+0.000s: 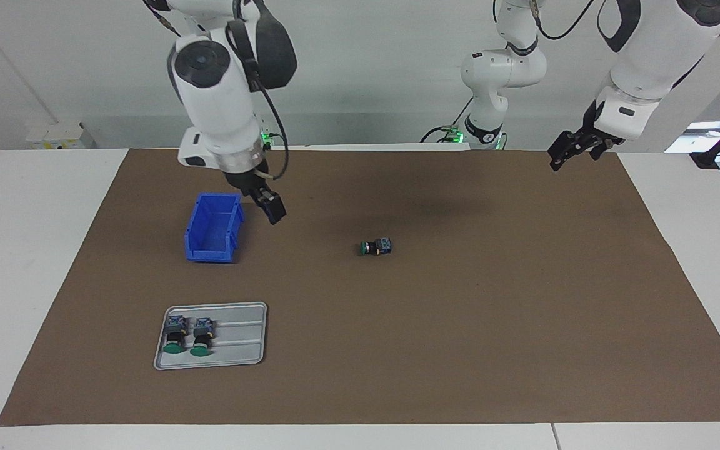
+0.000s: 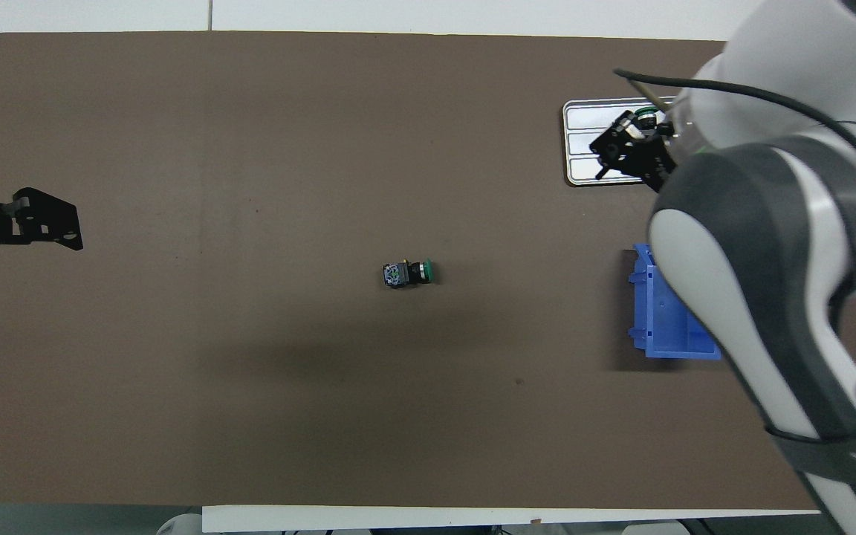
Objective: Place and press button with both arms
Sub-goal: 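Release the button with the right gripper while the left gripper approaches it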
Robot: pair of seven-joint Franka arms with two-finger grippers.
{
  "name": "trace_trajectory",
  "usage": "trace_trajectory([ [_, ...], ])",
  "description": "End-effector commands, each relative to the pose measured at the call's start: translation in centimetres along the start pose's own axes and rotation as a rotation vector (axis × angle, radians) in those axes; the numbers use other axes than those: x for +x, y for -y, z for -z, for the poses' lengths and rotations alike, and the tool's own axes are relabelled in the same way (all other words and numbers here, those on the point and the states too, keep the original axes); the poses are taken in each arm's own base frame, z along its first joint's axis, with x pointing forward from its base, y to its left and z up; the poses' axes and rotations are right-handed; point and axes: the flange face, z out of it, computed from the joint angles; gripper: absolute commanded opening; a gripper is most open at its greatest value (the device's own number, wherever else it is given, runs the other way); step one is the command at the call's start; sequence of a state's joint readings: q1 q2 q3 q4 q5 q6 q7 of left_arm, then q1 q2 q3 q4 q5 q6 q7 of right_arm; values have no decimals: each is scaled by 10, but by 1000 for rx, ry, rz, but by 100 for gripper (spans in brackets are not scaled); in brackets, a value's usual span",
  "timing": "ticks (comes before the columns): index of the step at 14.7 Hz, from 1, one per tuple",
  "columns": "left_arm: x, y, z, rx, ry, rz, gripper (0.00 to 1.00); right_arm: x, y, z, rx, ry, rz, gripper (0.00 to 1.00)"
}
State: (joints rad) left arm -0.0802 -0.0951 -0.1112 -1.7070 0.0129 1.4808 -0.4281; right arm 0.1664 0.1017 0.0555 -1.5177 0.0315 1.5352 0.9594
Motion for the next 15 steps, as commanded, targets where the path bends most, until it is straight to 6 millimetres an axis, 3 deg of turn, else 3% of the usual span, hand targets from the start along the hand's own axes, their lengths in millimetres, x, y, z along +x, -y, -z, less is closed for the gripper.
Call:
trace_trajectory([
  [1,-16,-31,-17,-1,0,140,100,16,-65,38,2,-4,150,99],
  [3,-19,-46,-25,-19,30,219,100,32,-91,47,1,-5,291,99],
  [6,-26,-89,-45,-3,44,367,100,57,-124,44,-11,24,527,99],
  [8,-23,-111,-59,-3,41,461,100,62,-130,44,-44,14,649,99],
  [13,-23,-173,-90,-42,46,684,100,68,-135,43,-57,6,663,99],
  [15,-34,-204,-106,-47,41,752,100,68,-135,42,-49,11,670,99],
])
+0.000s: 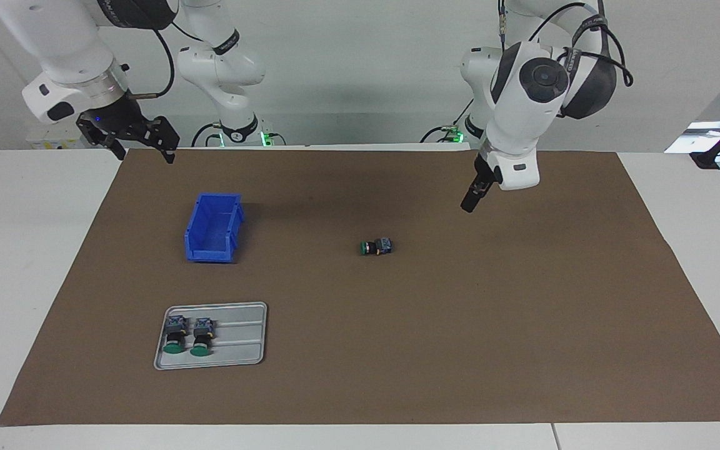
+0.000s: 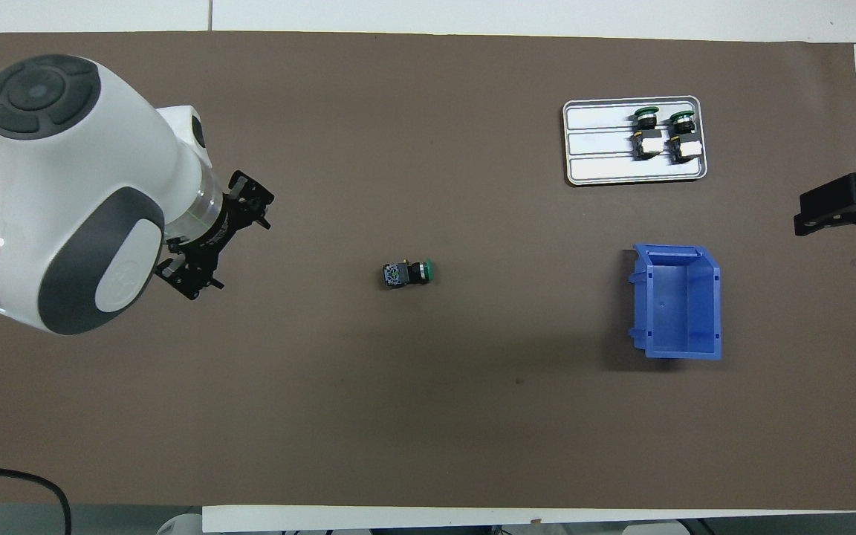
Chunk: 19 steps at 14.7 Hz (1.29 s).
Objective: Place and press button with both arms
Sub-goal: 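Release the button with the right gripper while the left gripper approaches it, then lower the left gripper over the top of the button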
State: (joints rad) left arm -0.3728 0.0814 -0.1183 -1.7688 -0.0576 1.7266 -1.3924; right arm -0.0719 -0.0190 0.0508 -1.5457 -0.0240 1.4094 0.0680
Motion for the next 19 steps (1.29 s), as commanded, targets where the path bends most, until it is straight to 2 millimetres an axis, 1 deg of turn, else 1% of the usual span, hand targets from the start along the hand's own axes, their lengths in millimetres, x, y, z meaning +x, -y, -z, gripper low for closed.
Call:
trace_trajectory([
  [1,-31,-25,-21,-18,4,129,100,-2,-6,-6,0,12,27,99],
  [2,-42,-33,-24,-49,3,182,100,-3,-8,-7,0,17,22,99],
  [3,-45,-43,-37,-61,7,248,100,-4,-10,-6,1,17,17,99],
  [4,-58,-48,-44,-68,8,273,100,-4,-11,-6,2,20,15,99],
  [5,-68,-52,-49,-71,9,295,100,-6,-9,-4,2,15,16,99],
  [6,-74,-58,-60,-61,11,327,100,-6,-6,-4,2,15,22,99],
  [7,-91,-63,-67,-65,8,335,100,-6,-2,-4,3,15,28,99],
  [8,-100,-67,-74,-67,6,349,99,-6,0,-4,4,15,32,100],
  [9,-103,-73,-78,-67,9,364,99,-6,1,-4,4,15,33,99],
  [11,-124,-93,-104,-37,9,389,99,-6,0,-4,4,15,30,99],
  [12,-128,-96,-112,-36,3,419,99,-6,-1,-4,4,15,29,100],
  [14,-132,-104,-114,-91,13,470,99,-6,-2,-4,5,15,27,100],
  [16,-138,-107,-125,-97,-18,478,99,-6,0,-4,4,15,30,99],
  [17,-146,-109,-135,-98,-21,489,99,-6,0,-4,4,15,30,99],
  [19,-147,-114,-146,-101,-18,518,99,-6,0,-4,4,15,30,100],
])
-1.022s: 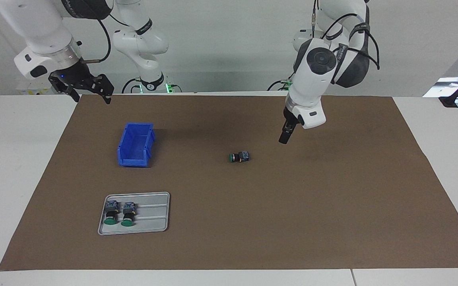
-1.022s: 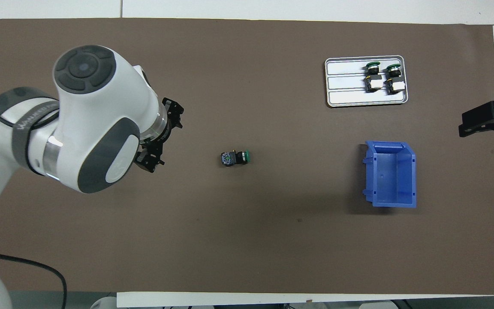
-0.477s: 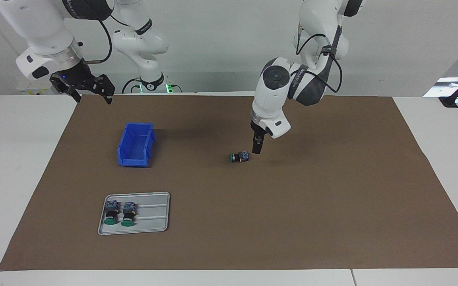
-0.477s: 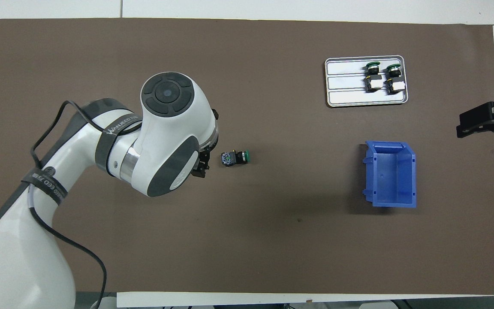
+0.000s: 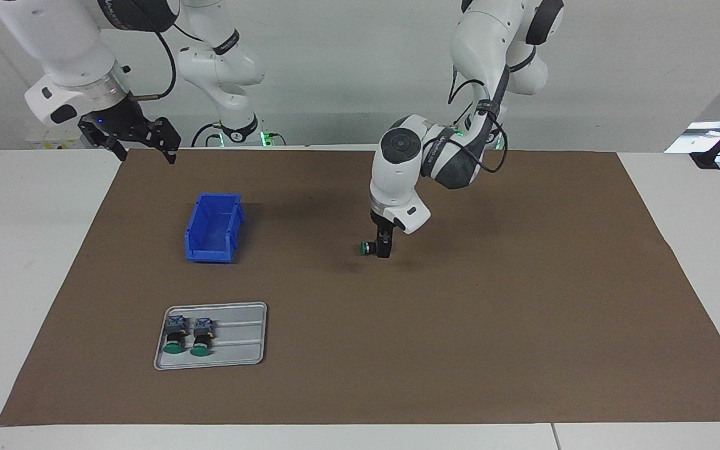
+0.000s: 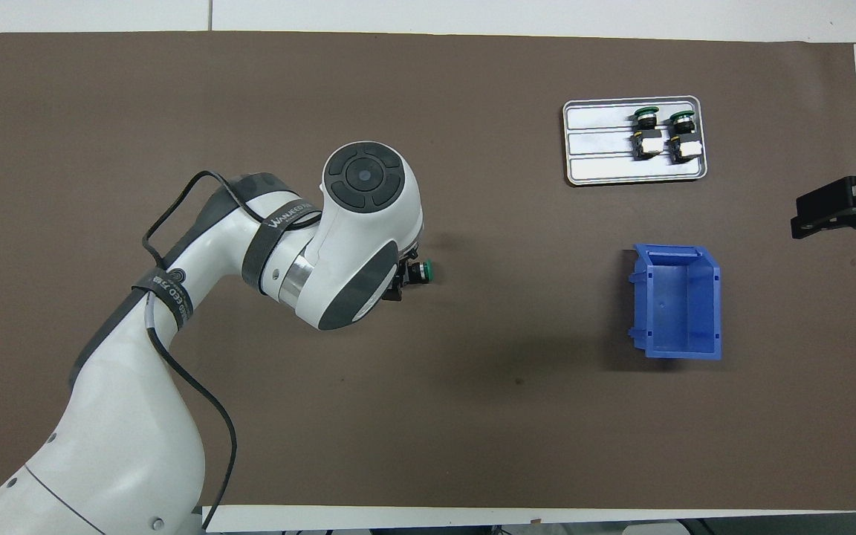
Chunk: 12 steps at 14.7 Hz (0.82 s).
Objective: Place and press button with both arms
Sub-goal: 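Lower the left gripper over the top of the button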
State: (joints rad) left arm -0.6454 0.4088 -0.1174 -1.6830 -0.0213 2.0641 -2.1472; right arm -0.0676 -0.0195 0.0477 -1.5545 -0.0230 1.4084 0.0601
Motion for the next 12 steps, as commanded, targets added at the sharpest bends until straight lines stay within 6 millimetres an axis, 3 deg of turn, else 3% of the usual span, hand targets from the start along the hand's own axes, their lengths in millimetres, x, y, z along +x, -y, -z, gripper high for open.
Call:
trace_trajectory([
  [1,-8,-4,-13,-18,-12,30,99,-6,-1,0,4,6,21,99],
  [3,-8,-3,-28,-13,-14,44,99,-6,-1,0,4,6,21,99],
  [12,-16,10,-56,-2,-19,69,99,-6,-1,0,4,6,21,99],
])
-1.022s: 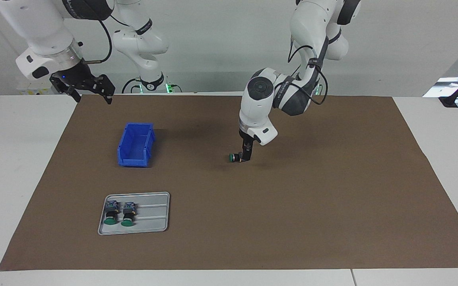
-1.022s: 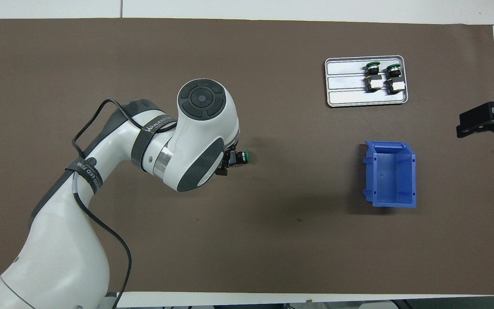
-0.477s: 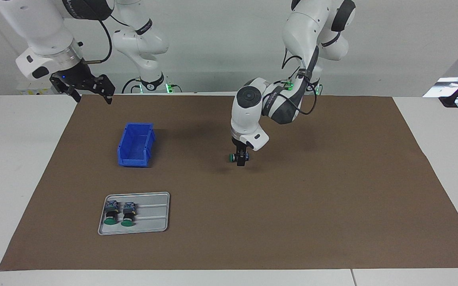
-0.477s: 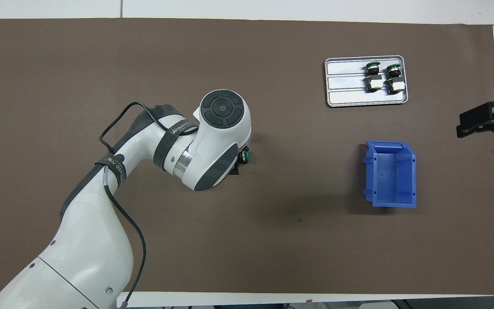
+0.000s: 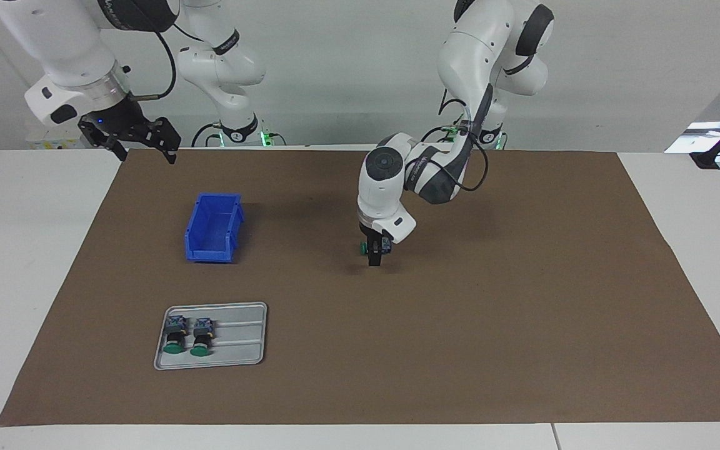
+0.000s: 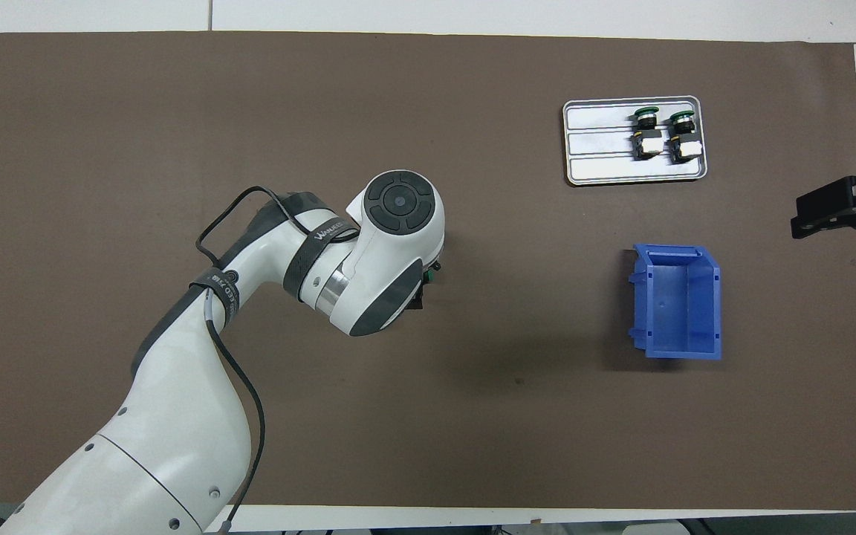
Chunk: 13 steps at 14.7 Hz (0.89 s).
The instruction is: Place and press button with both arms
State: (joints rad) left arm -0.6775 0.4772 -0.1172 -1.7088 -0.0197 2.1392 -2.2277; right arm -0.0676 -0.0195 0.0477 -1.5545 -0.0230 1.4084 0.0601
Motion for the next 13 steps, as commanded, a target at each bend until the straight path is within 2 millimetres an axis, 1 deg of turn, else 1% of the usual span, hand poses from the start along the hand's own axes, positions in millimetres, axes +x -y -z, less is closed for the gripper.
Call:
trace_trajectory([
  [1,2,4,-7,-17,-13,25,99,-6,-1,0,4,6,21,99],
  [3,0,3,-7,-34,2,32,98,-6,-1,0,4,6,21,99],
  [4,1,4,-11,-30,0,35,95,-6,-1,0,4,6,21,100],
  [7,1,4,-12,-36,9,56,92,-6,-1,0,4,6,21,99],
  [10,3,7,-18,-32,4,56,92,-6,-1,0,4,6,21,99],
  [12,3,7,-19,-38,9,56,89,-6,-1,0,4,6,21,100],
  [13,2,7,-18,-38,11,55,85,-6,-1,0,4,6,21,99],
])
